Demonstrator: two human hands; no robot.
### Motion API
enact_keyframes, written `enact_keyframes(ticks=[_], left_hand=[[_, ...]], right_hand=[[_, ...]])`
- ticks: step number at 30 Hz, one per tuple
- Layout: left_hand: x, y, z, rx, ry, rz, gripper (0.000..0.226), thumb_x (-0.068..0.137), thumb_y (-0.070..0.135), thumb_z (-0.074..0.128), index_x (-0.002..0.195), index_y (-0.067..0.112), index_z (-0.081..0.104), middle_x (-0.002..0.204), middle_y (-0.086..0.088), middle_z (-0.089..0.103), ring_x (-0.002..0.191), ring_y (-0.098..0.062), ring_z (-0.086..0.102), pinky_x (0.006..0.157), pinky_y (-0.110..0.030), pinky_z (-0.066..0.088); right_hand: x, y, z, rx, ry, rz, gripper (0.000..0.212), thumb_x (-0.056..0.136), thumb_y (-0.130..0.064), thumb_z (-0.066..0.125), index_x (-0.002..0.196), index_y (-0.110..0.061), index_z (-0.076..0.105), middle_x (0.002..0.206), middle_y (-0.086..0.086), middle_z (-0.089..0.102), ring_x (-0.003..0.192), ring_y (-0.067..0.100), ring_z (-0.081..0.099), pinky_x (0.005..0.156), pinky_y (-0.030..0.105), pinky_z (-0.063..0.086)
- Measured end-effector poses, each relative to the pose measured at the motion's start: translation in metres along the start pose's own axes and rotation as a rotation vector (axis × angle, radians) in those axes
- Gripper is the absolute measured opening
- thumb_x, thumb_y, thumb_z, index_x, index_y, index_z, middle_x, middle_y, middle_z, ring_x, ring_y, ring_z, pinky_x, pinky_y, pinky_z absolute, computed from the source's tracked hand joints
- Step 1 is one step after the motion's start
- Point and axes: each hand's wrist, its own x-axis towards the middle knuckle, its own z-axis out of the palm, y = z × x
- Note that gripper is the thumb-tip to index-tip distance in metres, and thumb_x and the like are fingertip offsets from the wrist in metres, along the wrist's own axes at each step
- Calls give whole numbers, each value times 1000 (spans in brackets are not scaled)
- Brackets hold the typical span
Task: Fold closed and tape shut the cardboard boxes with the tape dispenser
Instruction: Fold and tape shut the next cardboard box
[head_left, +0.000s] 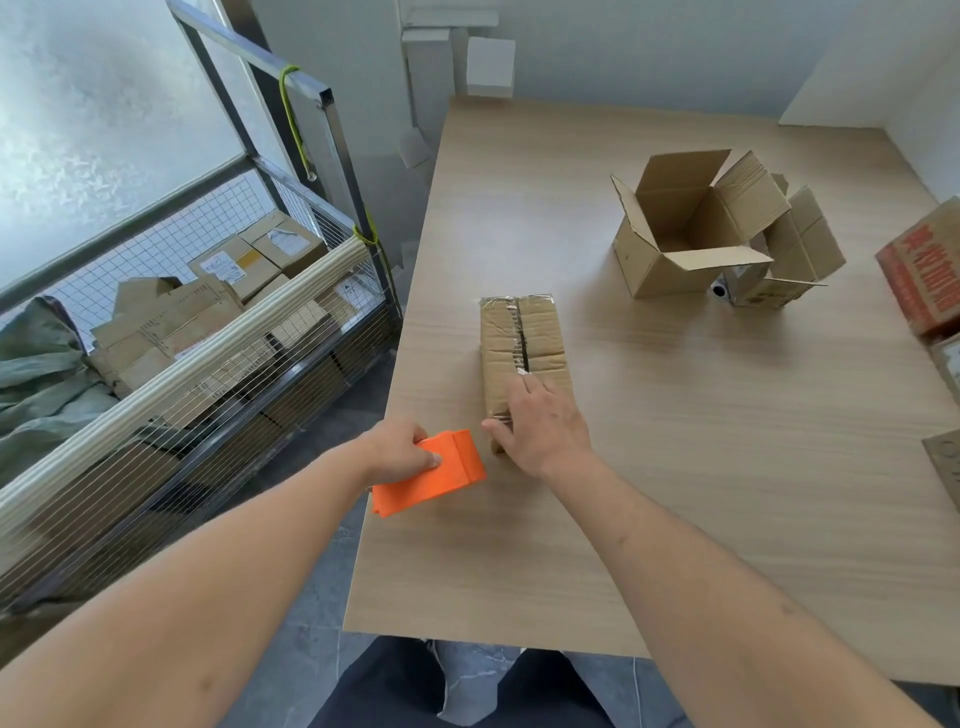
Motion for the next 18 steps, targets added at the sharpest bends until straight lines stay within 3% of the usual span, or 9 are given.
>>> enact_keyframes(ticks=[3, 8, 13, 16, 18], left_hand=[[2, -4, 5, 16, 86, 27, 27, 91, 44, 66, 92, 18, 69, 87, 3, 67, 79, -11, 61, 59, -26, 40], [-1, -3, 6, -24, 201, 87, 20, 97, 34, 58, 94, 17, 66, 86, 0, 67, 82, -19, 63, 64, -32, 43], [0, 10, 29, 29, 274, 110, 24, 101, 21, 47, 120, 13, 60, 107, -10, 68, 102, -33, 62, 86, -39, 47], [3, 20, 51, 34, 281, 70, 46, 104, 23, 47, 149, 13, 44, 127, -13, 64, 117, -34, 60, 99, -41, 45], [6, 26, 63, 1, 282, 39, 57, 105, 25, 50, 158, 14, 33, 135, -15, 61, 121, -34, 60, 101, -43, 49]], right_hand=[[1, -1, 6, 10, 16, 28, 44, 91, -53, 57, 116, -17, 56, 120, 5, 59, 114, 27, 52, 101, 38, 42], [3, -10, 12, -1, 58, 91, 42, 84, -51, 59, 109, -17, 58, 113, 4, 59, 107, 27, 53, 94, 38, 42], [-1, -3, 15, -47, 82, 34, 57, 82, -57, 70, 117, -14, 57, 118, 6, 59, 109, 29, 55, 97, 39, 44], [-6, 5, 11, -88, 82, -38, 68, 79, -66, 72, 118, -14, 56, 117, 6, 58, 106, 27, 54, 95, 37, 44], [-12, 11, 7, -67, 110, -94, 67, 76, -68, 73, 111, -13, 57, 110, 6, 58, 101, 27, 54, 92, 37, 45]])
